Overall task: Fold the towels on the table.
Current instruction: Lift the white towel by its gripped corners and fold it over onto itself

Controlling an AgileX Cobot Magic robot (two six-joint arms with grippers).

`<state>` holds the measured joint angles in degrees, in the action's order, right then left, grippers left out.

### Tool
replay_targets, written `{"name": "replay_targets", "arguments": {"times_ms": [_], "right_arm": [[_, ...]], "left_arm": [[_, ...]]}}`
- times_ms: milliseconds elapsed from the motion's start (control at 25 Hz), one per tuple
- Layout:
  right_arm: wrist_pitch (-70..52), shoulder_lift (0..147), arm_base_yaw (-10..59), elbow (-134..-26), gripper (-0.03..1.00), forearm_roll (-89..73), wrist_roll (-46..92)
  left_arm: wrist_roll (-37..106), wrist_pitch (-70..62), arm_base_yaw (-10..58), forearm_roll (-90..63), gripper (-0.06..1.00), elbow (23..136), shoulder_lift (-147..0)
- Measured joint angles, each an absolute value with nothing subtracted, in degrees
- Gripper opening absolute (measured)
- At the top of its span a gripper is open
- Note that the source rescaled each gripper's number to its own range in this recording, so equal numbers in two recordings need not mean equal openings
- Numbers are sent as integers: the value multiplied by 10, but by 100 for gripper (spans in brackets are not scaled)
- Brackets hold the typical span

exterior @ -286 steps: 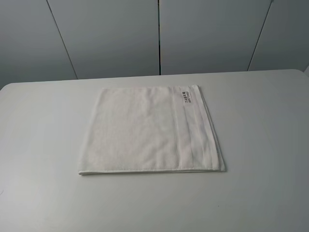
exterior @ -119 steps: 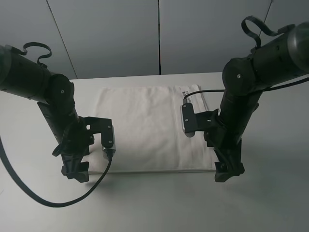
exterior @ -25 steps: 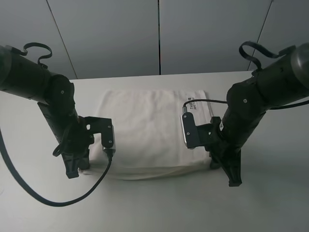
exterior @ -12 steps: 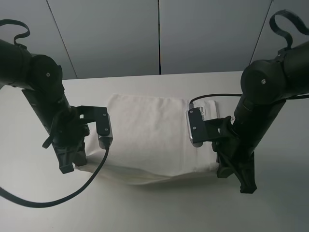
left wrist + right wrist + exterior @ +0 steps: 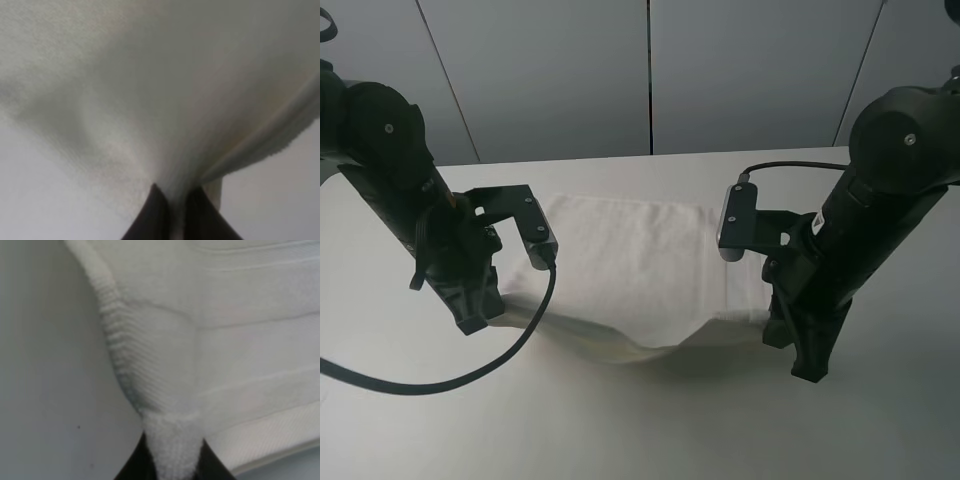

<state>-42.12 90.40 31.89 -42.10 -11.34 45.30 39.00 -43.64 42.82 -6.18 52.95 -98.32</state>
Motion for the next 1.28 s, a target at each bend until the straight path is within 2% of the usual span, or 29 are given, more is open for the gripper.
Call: {"name": "replay_targets", "arguments": {"times_ms": [440,800,1000,1280], "right_arm": [[-410,903,319,-486,0,-79,202],[-398,903,319,-510,0,-36,69],[-373,903,285,-510,0,-21,-16],[-347,903,265,-511,0,-27,-43]], "left_arm": [[191,-375,428,-46,0,530,-975],[-31,-359,412,73,0,570,-965],[-53,-342,385,61,0,595,-965],[-54,-312,383,49,0,613,-965]]}}
